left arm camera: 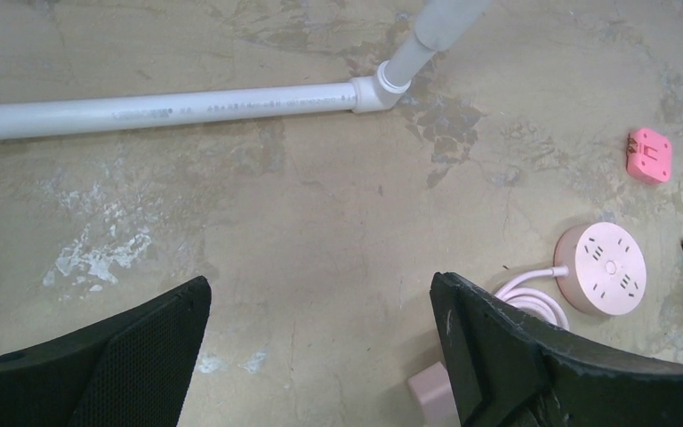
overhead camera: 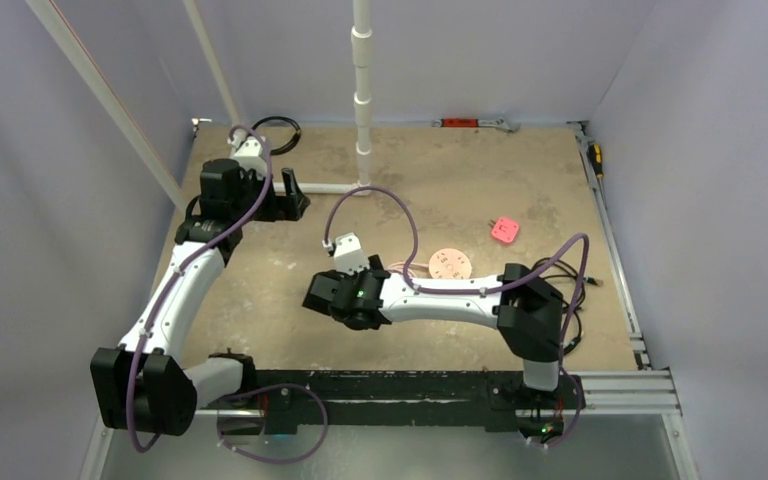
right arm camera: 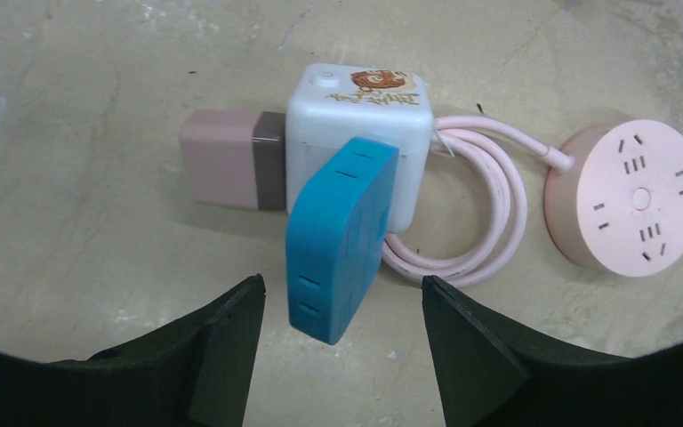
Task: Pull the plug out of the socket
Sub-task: Remove the plug from the socket.
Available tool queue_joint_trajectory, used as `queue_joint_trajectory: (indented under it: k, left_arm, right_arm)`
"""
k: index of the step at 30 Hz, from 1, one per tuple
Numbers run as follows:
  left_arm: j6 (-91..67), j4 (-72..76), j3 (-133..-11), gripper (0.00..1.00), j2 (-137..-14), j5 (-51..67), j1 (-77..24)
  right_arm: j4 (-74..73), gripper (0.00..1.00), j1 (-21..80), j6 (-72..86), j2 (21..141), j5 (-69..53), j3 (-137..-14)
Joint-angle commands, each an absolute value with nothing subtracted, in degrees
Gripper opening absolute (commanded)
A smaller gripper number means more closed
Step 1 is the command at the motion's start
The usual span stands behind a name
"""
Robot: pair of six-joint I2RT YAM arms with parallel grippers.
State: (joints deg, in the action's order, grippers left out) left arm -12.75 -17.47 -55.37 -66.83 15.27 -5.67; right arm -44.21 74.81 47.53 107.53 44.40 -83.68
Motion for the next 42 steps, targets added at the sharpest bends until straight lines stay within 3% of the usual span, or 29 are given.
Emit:
queue_joint_trajectory:
  k: [1, 19, 29, 36, 42]
  left_arm:
    - [-12.0, -17.0, -55.0, 0.94, -65.8, 17.0, -5.3]
    - [-12.2, -16.8, -54.7, 0.94, -66.5, 18.7, -5.3]
    - [-13.6, -14.1, -51.3, 0.93, -64.8, 26.9, -5.4]
    - [-14.4, -11.2, -49.9, 0.91, -68.2, 35.6, -10.0]
    - [-15.2, -10.4, -50.1, 0.91, -76.2, 44.6, -16.9]
  right_arm:
    - [-48.1, 0.67, 73.9, 50.9, 107.8, 49.3, -86.3]
    - [-39.0, 0.4, 69.3, 45.0, 105.5, 44.4, -81.8]
    - [-32.8, 0.0, 67.1, 42.8, 99.2, 41.7, -76.0]
    - [-11.8, 0.0, 63.9, 32.4, 85.4, 35.5, -60.3]
    - [-3.2, 0.0, 58.6, 29.8, 77.2, 30.1, -52.3]
